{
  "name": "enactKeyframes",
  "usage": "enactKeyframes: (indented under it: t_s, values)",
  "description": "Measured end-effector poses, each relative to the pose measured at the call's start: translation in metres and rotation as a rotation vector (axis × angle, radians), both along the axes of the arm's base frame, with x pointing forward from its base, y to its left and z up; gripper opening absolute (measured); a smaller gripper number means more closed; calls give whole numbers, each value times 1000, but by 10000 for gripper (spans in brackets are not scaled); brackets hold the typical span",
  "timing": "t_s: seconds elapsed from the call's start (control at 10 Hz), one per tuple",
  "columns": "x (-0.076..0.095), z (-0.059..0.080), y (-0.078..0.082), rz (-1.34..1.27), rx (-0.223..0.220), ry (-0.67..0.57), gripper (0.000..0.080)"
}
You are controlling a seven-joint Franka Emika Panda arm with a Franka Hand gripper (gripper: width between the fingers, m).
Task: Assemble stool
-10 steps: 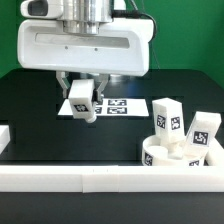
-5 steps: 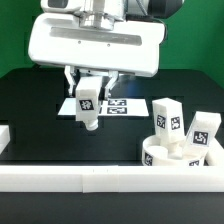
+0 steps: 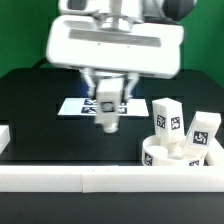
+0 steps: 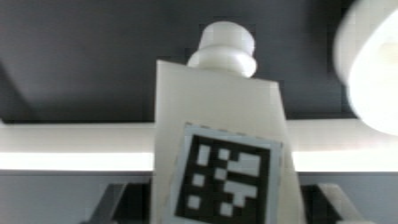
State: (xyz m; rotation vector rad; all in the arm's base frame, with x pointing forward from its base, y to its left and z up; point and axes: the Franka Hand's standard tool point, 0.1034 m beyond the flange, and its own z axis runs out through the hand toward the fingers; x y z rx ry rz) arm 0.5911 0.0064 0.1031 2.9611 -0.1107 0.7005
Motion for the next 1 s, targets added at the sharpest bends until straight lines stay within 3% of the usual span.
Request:
enactKeyframes:
  t_s: [0.1,0.2,0.4,0.5,0.6,0.7,1.0]
  values:
    - [4,-3,20,40,-12,-16,324]
    - [3,-1,7,42,-40,-57,324]
    - [3,-2,5,42,-45,-71,324]
    - [5,4,0,56,-88,-196,324]
    - [-7,-19,4,76,-88,-93,324]
    - [3,-9,11,105,-91,-97,324]
    - [2,-11,11,98,-94,-109,324]
